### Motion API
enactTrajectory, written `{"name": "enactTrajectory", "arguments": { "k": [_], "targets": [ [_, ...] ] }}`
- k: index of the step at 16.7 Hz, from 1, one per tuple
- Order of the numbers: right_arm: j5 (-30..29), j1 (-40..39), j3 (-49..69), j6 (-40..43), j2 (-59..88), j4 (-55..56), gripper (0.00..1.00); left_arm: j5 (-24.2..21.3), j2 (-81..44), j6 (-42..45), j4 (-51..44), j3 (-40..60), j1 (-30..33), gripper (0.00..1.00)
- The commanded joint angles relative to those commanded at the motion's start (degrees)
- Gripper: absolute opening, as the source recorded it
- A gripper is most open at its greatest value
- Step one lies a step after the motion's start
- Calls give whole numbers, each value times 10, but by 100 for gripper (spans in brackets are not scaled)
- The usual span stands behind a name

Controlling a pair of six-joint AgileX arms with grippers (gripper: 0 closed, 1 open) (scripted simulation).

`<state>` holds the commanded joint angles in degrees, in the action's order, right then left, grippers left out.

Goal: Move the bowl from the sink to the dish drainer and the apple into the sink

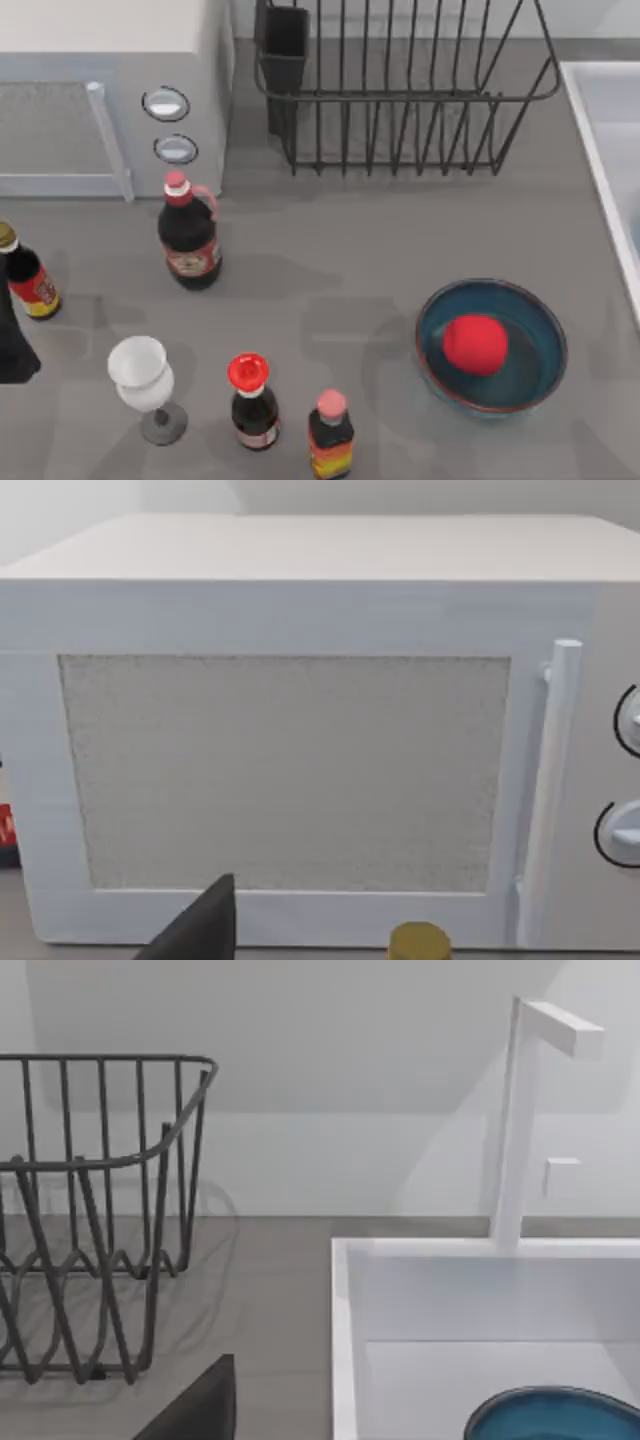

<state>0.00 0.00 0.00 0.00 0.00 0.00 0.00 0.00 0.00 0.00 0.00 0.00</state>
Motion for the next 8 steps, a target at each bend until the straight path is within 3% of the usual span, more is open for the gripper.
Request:
{"name": "enactTrajectory", "arguments": {
  "k": [8],
  "targets": [
    [-2, 7, 98, 14, 110, -53, 100, 0, 0, 0, 0, 0, 0, 100]
  ]
}}
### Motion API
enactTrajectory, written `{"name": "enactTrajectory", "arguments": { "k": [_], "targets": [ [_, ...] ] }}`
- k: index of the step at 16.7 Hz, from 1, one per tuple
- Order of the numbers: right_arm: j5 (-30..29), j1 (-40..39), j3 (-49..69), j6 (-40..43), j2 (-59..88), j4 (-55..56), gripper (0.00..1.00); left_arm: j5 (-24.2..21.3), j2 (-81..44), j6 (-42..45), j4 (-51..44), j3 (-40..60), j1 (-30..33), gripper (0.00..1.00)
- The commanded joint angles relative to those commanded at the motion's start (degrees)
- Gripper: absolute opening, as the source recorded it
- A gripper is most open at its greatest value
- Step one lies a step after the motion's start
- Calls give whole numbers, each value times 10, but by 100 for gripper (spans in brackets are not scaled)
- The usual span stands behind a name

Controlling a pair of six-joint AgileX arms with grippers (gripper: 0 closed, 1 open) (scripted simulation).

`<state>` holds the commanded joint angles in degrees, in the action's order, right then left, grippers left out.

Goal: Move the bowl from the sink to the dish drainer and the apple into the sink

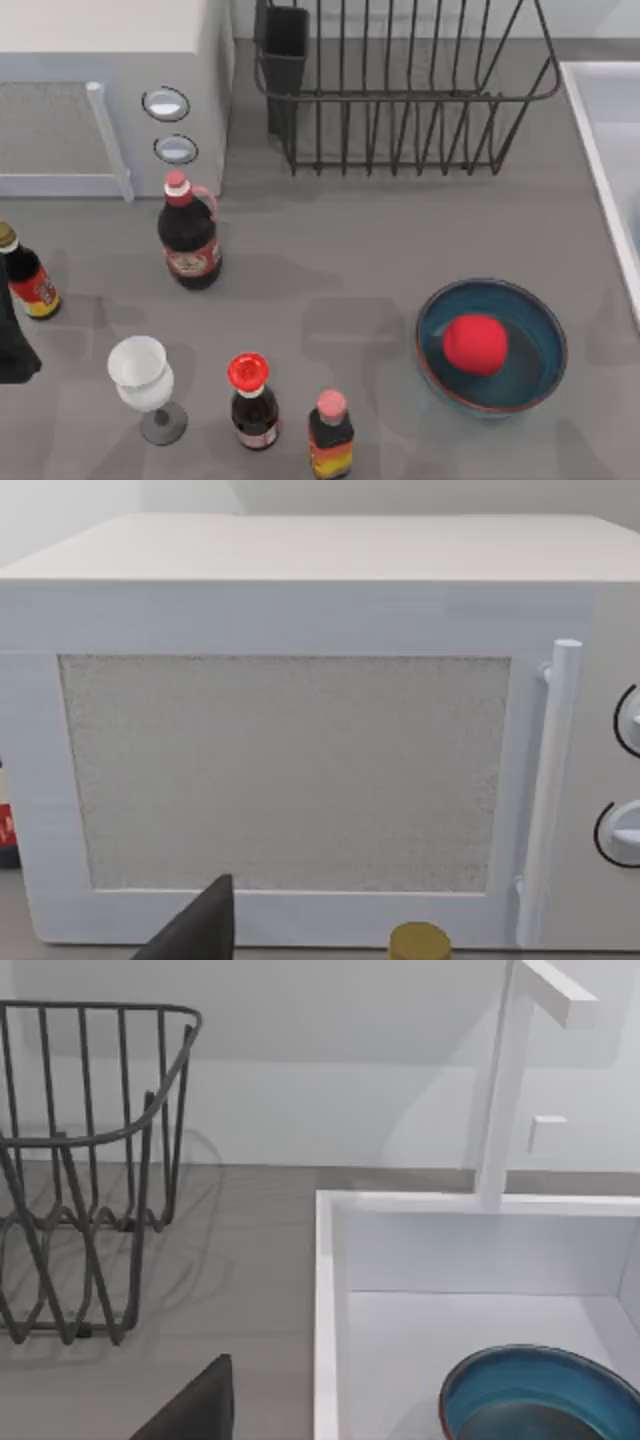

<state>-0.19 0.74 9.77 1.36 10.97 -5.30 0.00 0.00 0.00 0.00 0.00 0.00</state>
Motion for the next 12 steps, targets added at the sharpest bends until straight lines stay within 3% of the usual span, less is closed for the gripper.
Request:
{"name": "enactTrajectory", "arguments": {
  "k": [6, 12],
  "targets": [
    [-14, 29, 214, 41, 271, -149, 100, 0, 0, 0, 0, 0, 0, 100],
    [-38, 76, 488, 102, 644, -356, 100, 0, 0, 0, 0, 0, 0, 100]
  ]
}}
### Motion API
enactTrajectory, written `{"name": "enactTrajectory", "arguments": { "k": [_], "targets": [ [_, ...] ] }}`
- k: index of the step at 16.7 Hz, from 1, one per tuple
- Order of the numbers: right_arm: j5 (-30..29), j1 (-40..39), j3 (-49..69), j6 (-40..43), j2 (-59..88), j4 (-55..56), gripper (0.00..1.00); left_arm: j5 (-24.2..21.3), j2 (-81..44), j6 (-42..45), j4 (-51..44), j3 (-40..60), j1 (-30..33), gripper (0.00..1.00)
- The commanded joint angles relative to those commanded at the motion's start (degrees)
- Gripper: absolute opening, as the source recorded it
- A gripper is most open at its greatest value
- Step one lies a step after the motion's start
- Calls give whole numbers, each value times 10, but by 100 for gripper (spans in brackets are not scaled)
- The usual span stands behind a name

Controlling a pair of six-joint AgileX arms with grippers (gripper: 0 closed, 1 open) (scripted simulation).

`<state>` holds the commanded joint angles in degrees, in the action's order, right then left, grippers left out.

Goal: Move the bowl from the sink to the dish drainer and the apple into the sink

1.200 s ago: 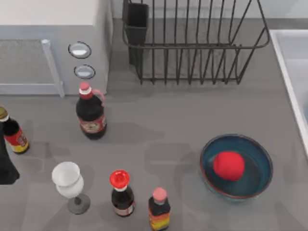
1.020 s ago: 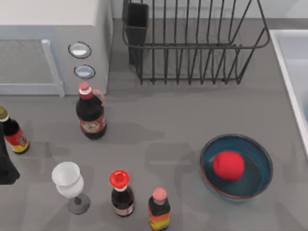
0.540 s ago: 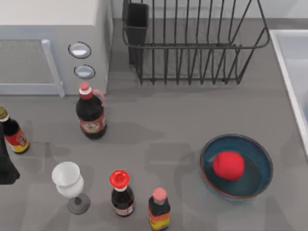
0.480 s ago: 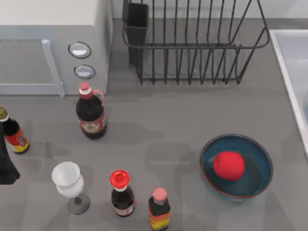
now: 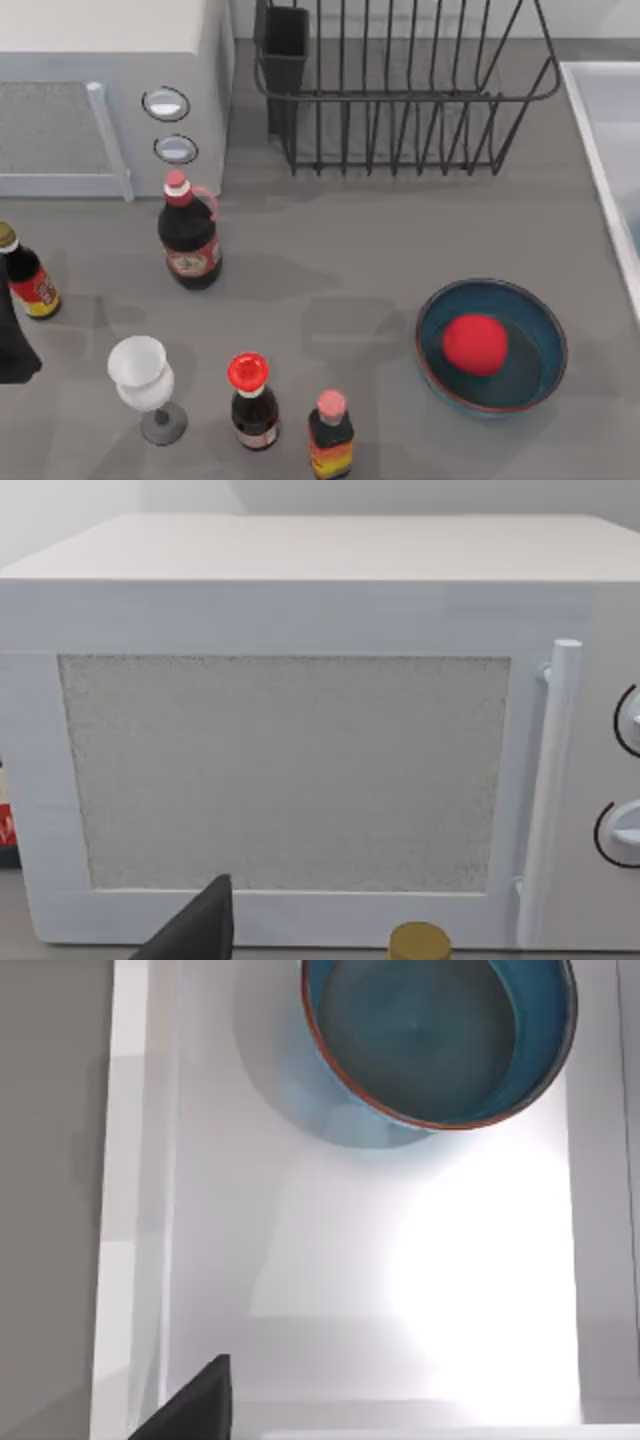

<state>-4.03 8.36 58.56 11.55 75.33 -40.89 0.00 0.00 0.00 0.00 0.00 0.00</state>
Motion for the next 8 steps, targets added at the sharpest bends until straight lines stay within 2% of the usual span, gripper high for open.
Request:
{"name": "enactTrajectory", "arguments": {
  "k": [8],
  "targets": [
    [-4, 77, 421, 65, 467, -231, 100, 0, 0, 0, 0, 0, 0, 100]
  ]
}}
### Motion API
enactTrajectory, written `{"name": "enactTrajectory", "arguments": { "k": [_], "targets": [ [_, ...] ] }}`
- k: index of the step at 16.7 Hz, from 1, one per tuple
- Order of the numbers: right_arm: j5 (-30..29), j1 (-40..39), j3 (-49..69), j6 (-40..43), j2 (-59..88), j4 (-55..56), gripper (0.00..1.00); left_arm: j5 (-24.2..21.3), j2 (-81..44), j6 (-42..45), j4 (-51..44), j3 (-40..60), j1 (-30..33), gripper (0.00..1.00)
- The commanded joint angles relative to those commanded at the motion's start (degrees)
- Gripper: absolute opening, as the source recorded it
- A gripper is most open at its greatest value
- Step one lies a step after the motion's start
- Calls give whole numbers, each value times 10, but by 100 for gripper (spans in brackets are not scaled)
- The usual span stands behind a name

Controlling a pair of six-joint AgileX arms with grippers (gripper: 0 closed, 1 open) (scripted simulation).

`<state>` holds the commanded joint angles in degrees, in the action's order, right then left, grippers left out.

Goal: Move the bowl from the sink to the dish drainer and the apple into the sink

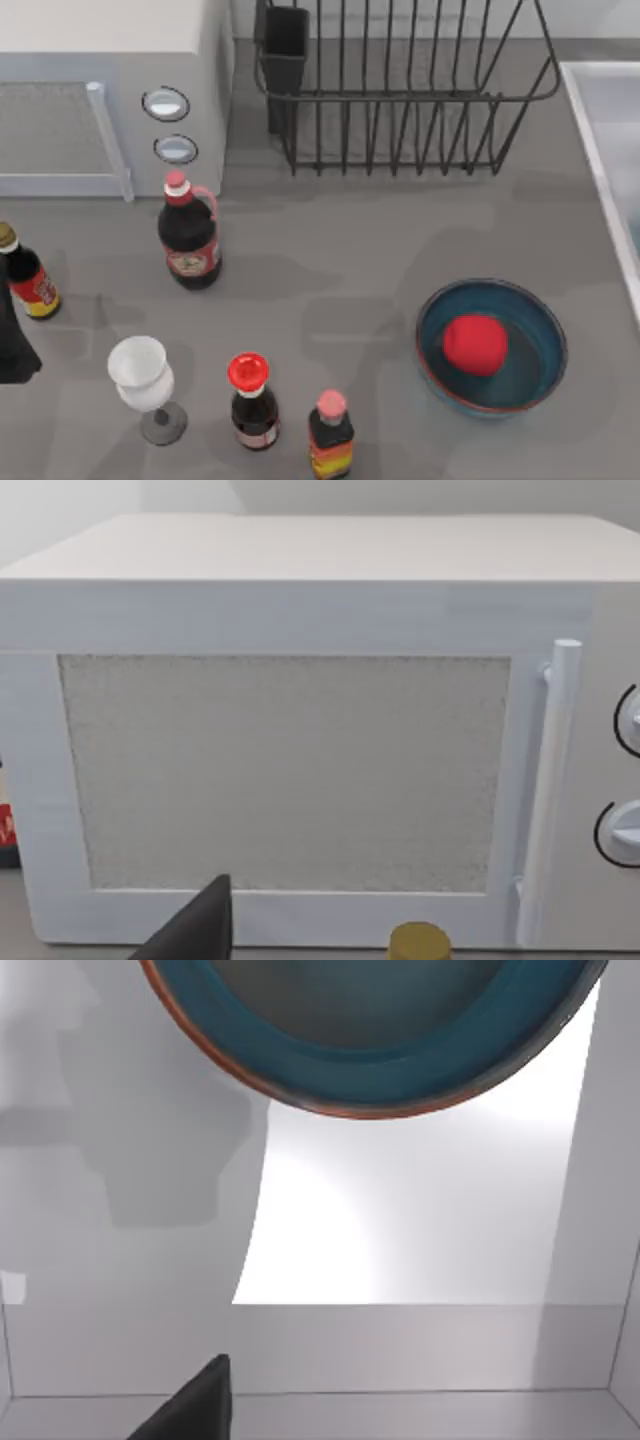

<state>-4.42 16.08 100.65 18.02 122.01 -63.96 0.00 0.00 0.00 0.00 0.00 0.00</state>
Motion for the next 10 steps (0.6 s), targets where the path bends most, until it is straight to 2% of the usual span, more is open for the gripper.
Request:
{"name": "enactTrajectory", "arguments": {
  "k": [5, 10],
  "targets": [
    [31, 40, 226, 19, 178, -62, 100, 0, 0, 0, 0, 0, 0, 100],
    [59, 60, 332, 26, 250, -76, 100, 0, 0, 0, 0, 0, 0, 100]
  ]
}}
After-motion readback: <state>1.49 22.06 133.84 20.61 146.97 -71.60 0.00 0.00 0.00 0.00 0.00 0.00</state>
